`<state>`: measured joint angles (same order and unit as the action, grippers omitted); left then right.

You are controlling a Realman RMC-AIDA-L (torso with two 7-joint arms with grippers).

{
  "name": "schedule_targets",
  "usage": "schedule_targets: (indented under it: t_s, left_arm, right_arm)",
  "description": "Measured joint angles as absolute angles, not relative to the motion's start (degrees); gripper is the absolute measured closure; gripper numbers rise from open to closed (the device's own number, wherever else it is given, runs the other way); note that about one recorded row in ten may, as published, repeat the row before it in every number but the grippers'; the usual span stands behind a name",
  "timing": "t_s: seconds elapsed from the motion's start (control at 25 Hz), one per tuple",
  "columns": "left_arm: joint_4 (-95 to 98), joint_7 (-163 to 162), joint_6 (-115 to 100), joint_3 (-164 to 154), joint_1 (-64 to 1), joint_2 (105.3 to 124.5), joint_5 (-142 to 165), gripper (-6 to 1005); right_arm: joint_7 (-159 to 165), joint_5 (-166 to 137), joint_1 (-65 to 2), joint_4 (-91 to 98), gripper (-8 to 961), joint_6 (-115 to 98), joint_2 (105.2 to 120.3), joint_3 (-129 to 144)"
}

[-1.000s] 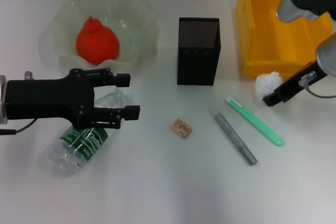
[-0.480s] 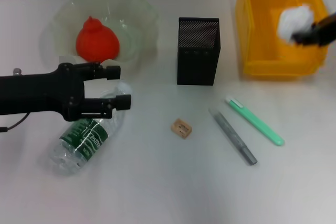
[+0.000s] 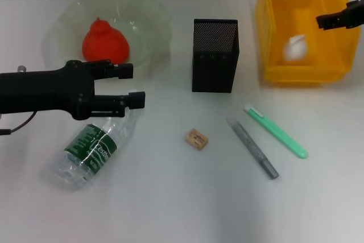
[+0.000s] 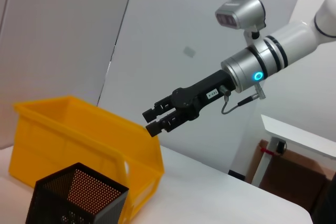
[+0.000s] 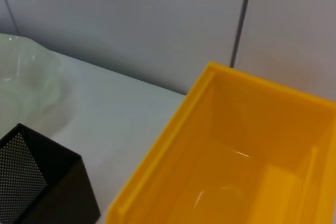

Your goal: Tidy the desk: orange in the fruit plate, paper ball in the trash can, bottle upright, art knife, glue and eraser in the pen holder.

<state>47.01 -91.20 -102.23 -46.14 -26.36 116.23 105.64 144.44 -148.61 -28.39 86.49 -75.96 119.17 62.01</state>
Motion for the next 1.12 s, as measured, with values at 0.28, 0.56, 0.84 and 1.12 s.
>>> schedule_targets:
  t_s: [0.28,0.56,0.84,1.12]
  left_arm:
    - [60.0,-110.3,-101.6,-48.2,-28.5,116.76,112.6,237]
    - [78.2,-136.4,-99.2,-58.5,-32.5,118.61,129.3,245]
    - [78.1,-150.4,-88.6,-70.2,-35.4,119.07,141.0,252]
    - [69.1,-154.5,-81.4,-78.3,-38.3,119.16,146.8,259]
  right_arm:
    - [131.3,-133.7,-23.5,86.6,231,-79.3,119.17,60.4]
    - [102.4,-110.0,-17.1,74.7,208,-94.1,119.15,54.5]
    - [77.5,-104.9,-17.4,48.9,191,-106.3,118.68,42.4]
    - [73.1,-105.1,-17.2,42.0,168,-105.2,118.49,42.0]
